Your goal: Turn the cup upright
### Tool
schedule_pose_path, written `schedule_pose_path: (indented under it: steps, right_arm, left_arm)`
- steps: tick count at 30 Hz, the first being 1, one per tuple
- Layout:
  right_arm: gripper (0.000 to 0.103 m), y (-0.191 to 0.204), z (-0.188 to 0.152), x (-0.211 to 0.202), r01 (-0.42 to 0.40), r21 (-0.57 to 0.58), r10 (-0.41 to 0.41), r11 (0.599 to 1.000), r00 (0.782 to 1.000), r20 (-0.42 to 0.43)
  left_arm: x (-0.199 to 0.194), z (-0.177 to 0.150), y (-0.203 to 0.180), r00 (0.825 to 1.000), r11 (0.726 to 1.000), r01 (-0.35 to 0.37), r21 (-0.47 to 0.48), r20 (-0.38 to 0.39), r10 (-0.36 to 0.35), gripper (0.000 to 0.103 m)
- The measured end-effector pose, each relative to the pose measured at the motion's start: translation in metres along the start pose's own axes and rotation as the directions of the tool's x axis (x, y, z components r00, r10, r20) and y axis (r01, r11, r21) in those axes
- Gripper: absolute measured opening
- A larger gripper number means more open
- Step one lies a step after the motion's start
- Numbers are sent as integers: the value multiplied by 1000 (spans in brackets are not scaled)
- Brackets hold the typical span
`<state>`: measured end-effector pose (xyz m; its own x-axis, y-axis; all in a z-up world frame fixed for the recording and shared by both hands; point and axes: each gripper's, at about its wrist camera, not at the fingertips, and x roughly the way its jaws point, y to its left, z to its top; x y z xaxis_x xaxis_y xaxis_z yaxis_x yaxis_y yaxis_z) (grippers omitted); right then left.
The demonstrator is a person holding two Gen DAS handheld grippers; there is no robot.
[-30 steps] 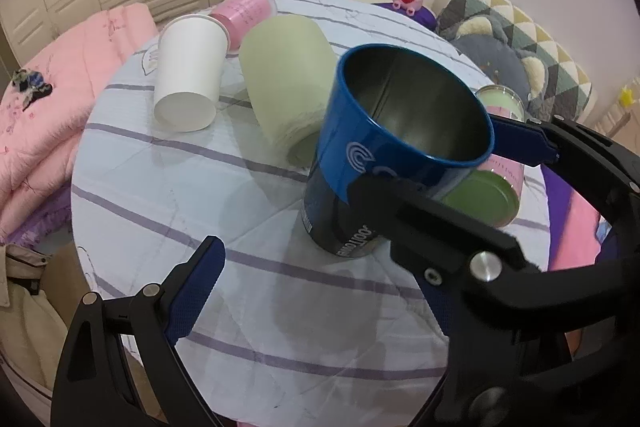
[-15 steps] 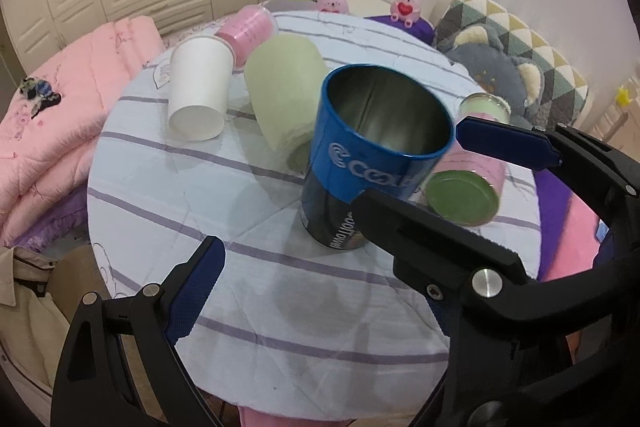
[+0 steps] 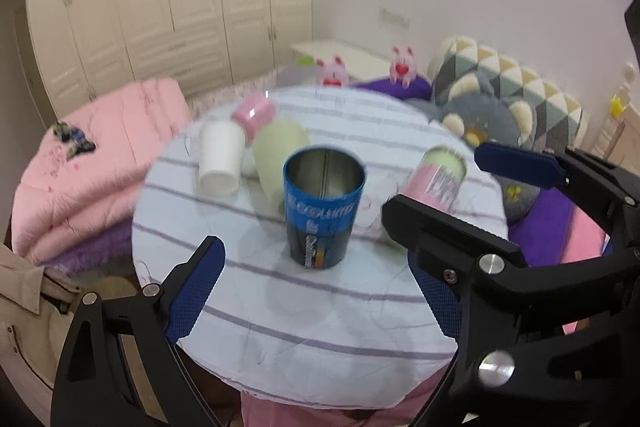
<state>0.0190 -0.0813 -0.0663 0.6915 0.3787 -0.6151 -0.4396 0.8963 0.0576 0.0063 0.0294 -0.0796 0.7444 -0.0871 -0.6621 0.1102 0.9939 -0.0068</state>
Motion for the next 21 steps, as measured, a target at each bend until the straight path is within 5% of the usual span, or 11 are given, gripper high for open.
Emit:
schedule_pose_path:
  steps: [12, 21]
  right_arm:
    - [82, -16, -13, -69, 107, 29, -111, 994, 972, 205]
    - [87, -34, -24, -111, 232, 150, -272, 961, 890, 365]
  left_arm:
    - [-48, -3, -28, 981, 998, -54, 15, 190, 51, 103]
    - [-63, -10, -34, 981, 999, -34, -9, 191, 35, 103]
